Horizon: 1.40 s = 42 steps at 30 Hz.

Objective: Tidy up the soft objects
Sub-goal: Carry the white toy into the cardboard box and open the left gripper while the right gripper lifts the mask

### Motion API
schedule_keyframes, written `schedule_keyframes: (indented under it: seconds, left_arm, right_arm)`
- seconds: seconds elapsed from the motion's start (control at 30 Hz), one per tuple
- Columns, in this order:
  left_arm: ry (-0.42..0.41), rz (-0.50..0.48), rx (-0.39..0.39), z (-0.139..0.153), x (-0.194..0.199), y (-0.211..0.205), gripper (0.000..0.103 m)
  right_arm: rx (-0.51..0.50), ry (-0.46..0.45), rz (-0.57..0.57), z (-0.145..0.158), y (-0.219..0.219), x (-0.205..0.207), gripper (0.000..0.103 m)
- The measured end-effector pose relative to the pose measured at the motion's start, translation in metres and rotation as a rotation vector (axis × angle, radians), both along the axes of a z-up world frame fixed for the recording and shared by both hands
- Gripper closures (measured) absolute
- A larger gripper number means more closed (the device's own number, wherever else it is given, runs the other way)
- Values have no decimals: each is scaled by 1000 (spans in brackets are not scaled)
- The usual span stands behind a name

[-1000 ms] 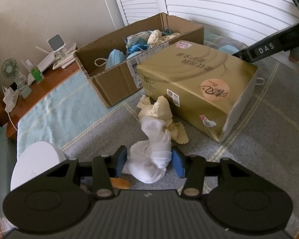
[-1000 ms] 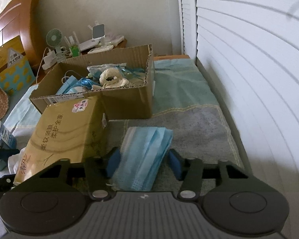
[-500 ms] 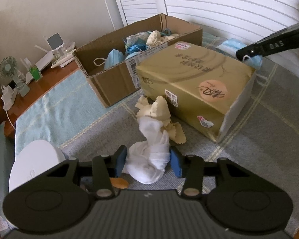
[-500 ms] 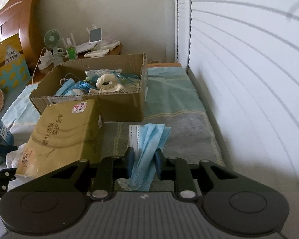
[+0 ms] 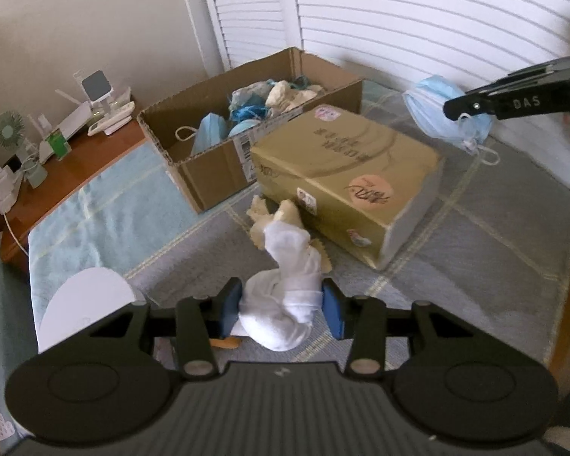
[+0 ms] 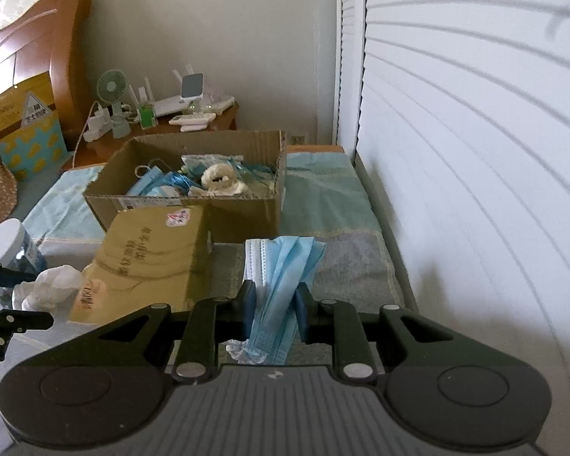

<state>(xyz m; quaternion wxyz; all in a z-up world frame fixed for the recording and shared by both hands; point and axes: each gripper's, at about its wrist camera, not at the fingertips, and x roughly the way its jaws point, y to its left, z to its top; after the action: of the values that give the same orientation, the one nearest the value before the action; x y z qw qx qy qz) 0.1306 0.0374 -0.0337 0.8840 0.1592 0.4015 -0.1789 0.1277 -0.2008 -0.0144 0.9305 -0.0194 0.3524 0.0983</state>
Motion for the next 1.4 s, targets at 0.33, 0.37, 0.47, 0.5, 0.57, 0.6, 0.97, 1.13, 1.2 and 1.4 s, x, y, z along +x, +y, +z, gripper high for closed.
schedule_keyframes:
  seconds: [0.33, 0.37, 0.47, 0.5, 0.57, 0.6, 0.97, 1.13, 1.2, 1.4]
  left_arm:
    - [-42, -42, -48, 48, 8, 9, 59]
    - [-54, -46, -50, 53, 12, 9, 59]
    - [-88, -45, -54, 64, 30, 7, 59]
    - [-96, -49, -54, 67, 37, 6, 59]
    - [-113, -51, -45, 73, 52, 3, 59]
    - [-116, -55, -43, 75, 62, 2, 59]
    - [-95, -14, -57, 67, 151, -4, 59]
    - [-108, 48, -58, 52, 179, 3, 40]
    - [-98, 81, -50, 45, 187, 7, 25]
    - [-113, 105, -39, 41, 177, 15, 10]
  right_arm:
    - [1, -54, 22, 21, 3, -21, 77]
    - [0, -56, 24, 22, 4, -22, 77]
    - [3, -63, 31, 26, 5, -24, 77]
    - [4, -66, 32, 27, 5, -24, 77]
    - [4, -71, 37, 29, 6, -24, 77]
    - [3, -74, 37, 30, 6, -24, 77]
    - [4, -83, 40, 34, 6, -14, 77]
    - [1, -77, 26, 32, 3, -8, 77]
    - [1, -73, 22, 30, 1, -6, 77]
    - [5, -63, 17, 28, 1, 0, 77]
